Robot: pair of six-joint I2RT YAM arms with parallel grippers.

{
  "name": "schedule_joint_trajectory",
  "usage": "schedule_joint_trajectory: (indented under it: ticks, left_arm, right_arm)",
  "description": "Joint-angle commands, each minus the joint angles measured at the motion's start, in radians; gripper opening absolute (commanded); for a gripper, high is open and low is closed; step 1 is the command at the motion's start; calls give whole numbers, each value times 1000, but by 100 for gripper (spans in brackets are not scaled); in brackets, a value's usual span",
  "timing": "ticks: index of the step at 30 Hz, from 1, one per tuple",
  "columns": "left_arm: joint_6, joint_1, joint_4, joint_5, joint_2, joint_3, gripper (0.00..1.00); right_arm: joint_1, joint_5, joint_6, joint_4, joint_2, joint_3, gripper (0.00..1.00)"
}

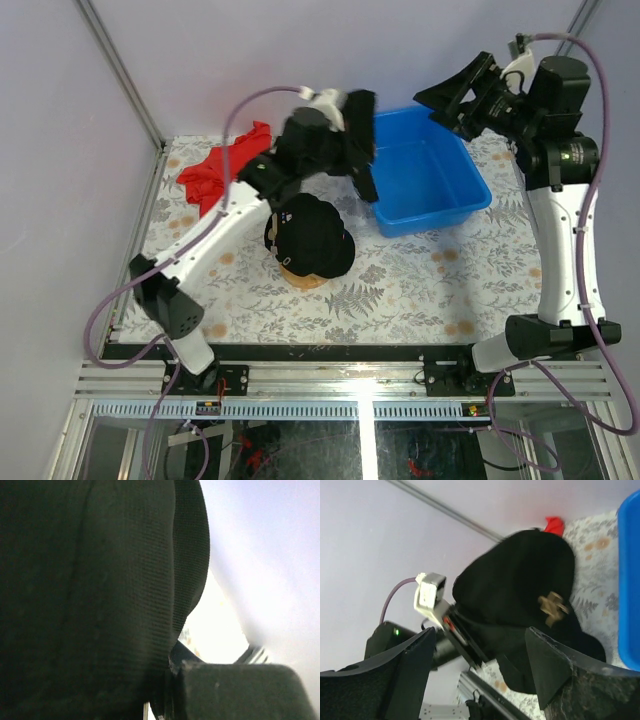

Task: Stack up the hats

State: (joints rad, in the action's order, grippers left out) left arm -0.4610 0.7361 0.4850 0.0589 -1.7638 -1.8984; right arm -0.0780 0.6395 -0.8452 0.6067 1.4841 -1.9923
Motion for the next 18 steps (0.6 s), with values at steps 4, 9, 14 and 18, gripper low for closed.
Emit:
schedule_joint_trajectory:
  ticks: [4,9,14,18]
  left_arm:
    - [-292,-184,-518,147,220,226,0]
    - [-352,-212,-713,143,254,252,0]
    - [-404,-213,-869,139,252,272,0]
    - [-415,-212,-902,130,254,275,0]
  right_arm:
    - [20,-18,-91,-100,-52,-31,79]
    - [12,178,-458,-371,-100,262,76]
    - [-11,267,-704,-541,-147,454,77]
    - [-17,287,-827,-677,-157,548,78]
